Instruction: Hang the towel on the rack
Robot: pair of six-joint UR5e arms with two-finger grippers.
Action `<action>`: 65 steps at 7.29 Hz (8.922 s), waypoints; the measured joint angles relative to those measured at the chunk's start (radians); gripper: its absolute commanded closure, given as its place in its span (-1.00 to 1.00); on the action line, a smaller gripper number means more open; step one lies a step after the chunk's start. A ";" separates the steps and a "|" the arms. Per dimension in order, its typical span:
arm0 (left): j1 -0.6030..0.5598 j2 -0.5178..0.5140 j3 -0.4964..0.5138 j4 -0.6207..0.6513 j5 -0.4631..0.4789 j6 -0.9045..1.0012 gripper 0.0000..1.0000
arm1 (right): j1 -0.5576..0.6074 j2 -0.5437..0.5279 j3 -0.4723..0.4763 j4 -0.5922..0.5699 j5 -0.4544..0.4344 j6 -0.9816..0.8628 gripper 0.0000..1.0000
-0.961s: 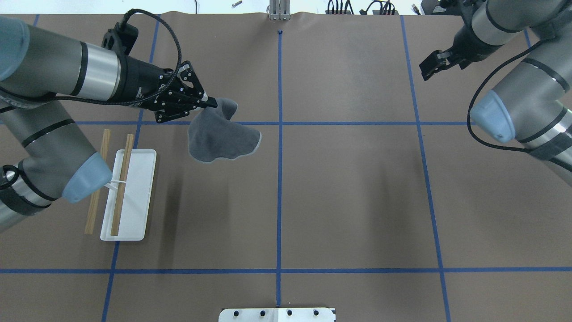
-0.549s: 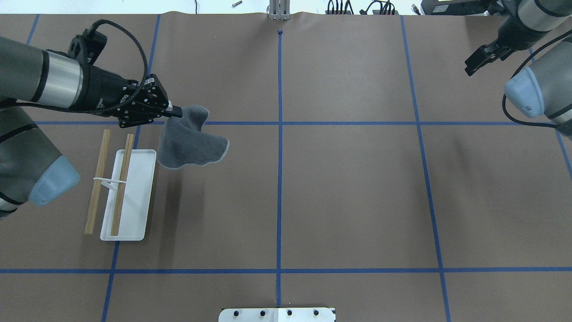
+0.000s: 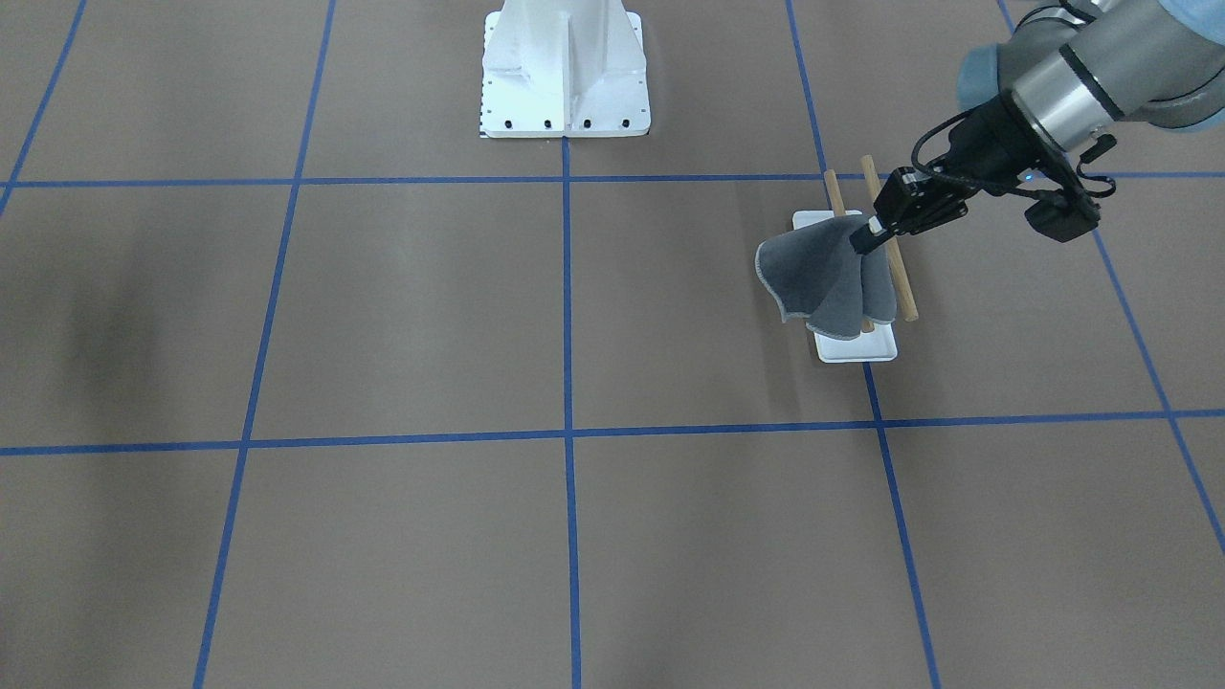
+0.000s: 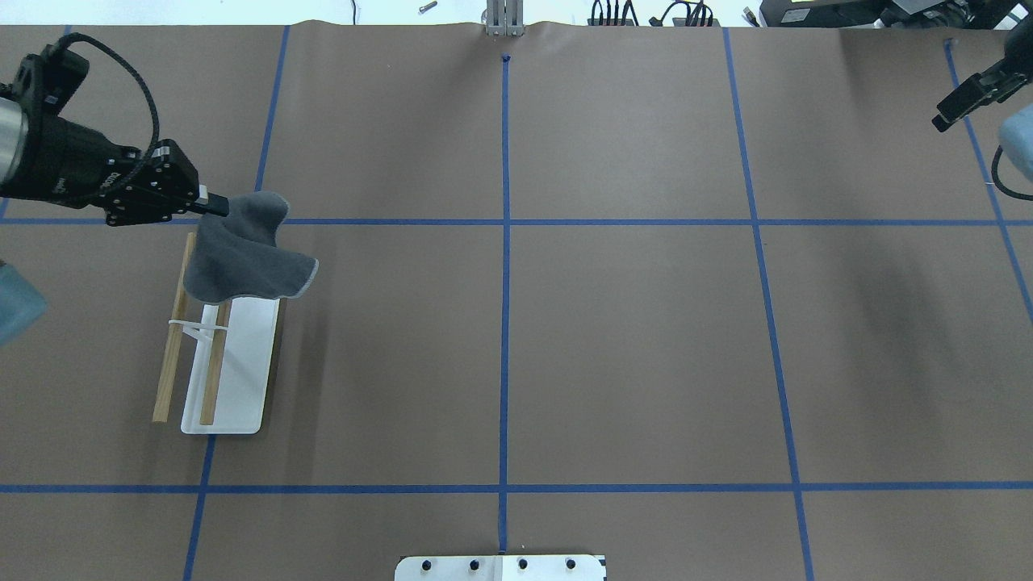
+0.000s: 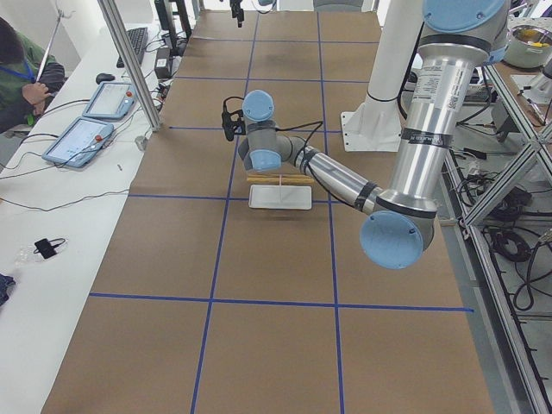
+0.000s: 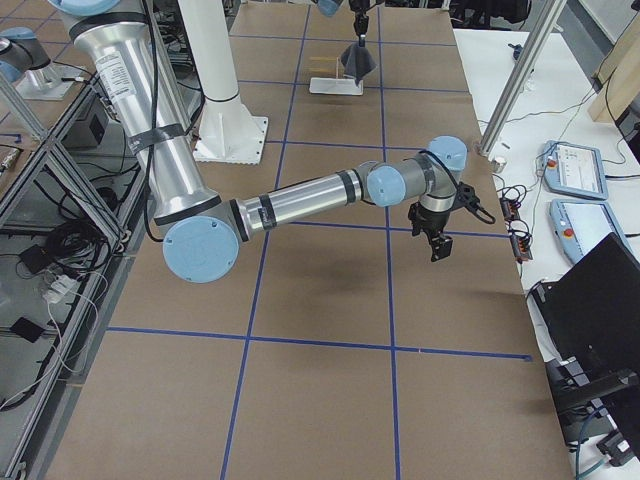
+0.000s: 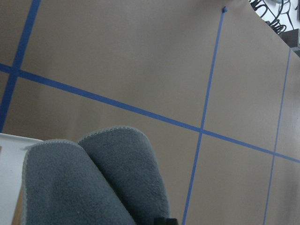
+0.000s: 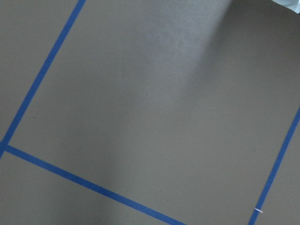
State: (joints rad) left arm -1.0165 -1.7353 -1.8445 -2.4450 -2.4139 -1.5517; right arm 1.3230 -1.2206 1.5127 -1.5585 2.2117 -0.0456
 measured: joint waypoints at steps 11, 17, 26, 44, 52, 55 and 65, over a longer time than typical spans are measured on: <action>-0.063 0.210 0.066 -0.155 -0.024 0.253 -0.95 | 0.112 -0.148 0.000 0.005 0.020 -0.097 -1.00; -0.391 0.210 0.143 0.112 -0.066 0.830 -0.95 | 0.175 -0.253 0.005 0.009 0.028 -0.095 -1.00; -0.548 0.304 0.141 0.780 0.105 1.526 -0.96 | 0.241 -0.361 0.000 0.010 0.026 -0.083 -1.00; -0.551 0.321 0.137 0.830 0.104 1.520 -0.96 | 0.240 -0.368 0.005 0.009 0.032 -0.079 -1.00; -0.552 0.332 0.135 0.830 0.106 1.518 -0.96 | 0.240 -0.369 0.010 0.009 0.060 -0.080 -1.00; -0.553 0.330 0.132 0.830 0.152 1.518 -0.96 | 0.240 -0.369 0.012 0.009 0.061 -0.080 -1.00; -0.553 0.330 0.133 0.830 0.165 1.515 -0.96 | 0.240 -0.369 0.013 0.010 0.061 -0.082 -1.00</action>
State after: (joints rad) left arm -1.5691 -1.4051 -1.7119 -1.6153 -2.2491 -0.0368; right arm 1.5631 -1.5892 1.5260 -1.5480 2.2730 -0.1273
